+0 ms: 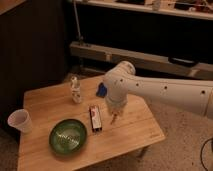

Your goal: Place the pepper on the white sponge

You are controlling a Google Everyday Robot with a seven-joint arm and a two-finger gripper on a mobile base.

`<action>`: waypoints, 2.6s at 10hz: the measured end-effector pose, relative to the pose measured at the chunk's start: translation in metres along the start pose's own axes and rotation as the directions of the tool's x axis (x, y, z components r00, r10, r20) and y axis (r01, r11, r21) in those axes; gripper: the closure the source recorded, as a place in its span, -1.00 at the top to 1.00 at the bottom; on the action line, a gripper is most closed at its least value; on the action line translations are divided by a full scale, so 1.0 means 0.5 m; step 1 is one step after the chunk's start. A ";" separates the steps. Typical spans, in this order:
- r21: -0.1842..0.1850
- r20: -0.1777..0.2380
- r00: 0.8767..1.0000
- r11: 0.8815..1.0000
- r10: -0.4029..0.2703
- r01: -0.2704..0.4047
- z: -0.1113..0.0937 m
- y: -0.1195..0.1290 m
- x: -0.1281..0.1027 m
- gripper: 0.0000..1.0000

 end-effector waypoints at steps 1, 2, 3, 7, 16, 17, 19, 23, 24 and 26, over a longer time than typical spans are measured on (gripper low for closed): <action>-0.001 -0.006 1.000 1.000 0.007 -0.007 0.003 0.002 0.000 -0.98; 0.003 -0.027 0.999 1.000 0.019 -0.019 0.006 0.003 0.006 -0.98; 0.017 -0.076 0.996 0.999 0.039 -0.038 0.007 0.011 0.031 -0.98; 0.072 -0.160 0.986 0.997 0.043 -0.032 0.006 0.019 0.204 -0.98; 0.166 -0.018 0.999 0.985 -0.046 0.048 0.081 -0.110 0.370 -0.98; 0.176 -0.014 0.998 0.982 -0.065 0.066 0.098 -0.135 0.372 -0.98; 0.169 -0.016 0.996 0.981 -0.091 0.093 0.126 -0.166 0.386 -0.98; 0.136 -0.024 0.993 0.984 -0.116 0.118 0.184 -0.179 0.393 -0.98; 0.125 -0.031 0.993 0.985 -0.113 0.116 0.189 -0.177 0.399 -0.98; 0.109 -0.052 0.993 0.988 -0.104 0.109 0.184 -0.183 0.412 -0.98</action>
